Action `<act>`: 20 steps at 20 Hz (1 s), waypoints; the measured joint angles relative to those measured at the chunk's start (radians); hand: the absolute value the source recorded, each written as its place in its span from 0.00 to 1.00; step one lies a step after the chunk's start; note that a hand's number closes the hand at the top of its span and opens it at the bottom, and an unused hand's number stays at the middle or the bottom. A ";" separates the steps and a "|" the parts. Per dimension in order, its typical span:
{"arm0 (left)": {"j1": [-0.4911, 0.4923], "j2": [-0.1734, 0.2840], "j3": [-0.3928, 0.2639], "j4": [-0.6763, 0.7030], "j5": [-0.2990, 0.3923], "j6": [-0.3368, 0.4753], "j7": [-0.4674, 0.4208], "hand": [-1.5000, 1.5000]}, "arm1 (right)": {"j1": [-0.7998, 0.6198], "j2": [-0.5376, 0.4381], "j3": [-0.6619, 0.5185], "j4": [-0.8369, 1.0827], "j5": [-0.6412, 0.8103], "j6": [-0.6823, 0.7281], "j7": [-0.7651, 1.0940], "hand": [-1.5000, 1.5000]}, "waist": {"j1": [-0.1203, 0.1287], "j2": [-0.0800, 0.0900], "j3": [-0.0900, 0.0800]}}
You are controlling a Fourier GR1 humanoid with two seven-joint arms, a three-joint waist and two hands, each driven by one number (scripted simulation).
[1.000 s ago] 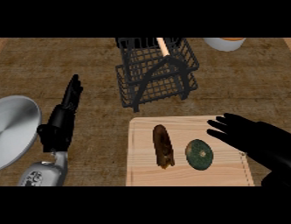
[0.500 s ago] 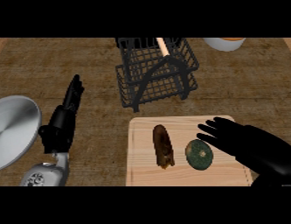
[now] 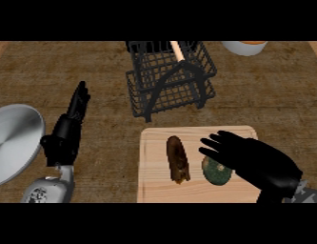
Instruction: Pick the squash from the cutting board and place it in the tiered basket
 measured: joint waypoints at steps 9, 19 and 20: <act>0.015 -0.027 -0.001 0.001 -0.027 -0.005 -0.019 0.50 | 0.003 0.035 -0.003 0.081 0.042 -0.049 -0.034 0.00 | 0.000 0.000 0.000; 0.002 -0.024 0.036 0.007 -0.019 -0.036 -0.016 0.50 | 0.033 0.060 -0.003 0.148 0.075 -0.108 -0.081 0.00 | -0.001 0.000 0.000; -0.005 -0.026 0.041 0.018 -0.017 -0.038 -0.023 0.50 | 0.038 0.073 0.004 0.159 0.080 -0.118 -0.077 0.00 | -0.001 0.000 0.000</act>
